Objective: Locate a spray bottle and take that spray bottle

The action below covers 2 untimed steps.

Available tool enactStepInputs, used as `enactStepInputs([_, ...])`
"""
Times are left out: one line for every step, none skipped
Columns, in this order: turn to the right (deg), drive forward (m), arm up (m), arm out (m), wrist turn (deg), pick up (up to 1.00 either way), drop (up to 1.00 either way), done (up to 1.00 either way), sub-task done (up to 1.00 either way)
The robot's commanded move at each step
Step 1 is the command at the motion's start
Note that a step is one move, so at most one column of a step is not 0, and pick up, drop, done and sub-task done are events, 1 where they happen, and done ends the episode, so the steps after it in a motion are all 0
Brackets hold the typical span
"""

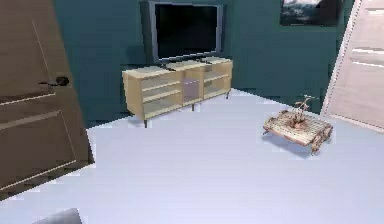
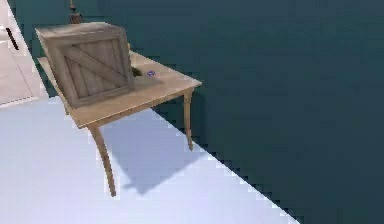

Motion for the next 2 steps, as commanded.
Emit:
enactStepInputs([33.0, 0.0, 0.0, 0.0, 0.0, 0.0, 0.0, 0.0, 0.0])
enactStepInputs([0.0, 0.6, 0.0, 0.0, 0.0, 0.0, 0.0, 0.0, 0.0])
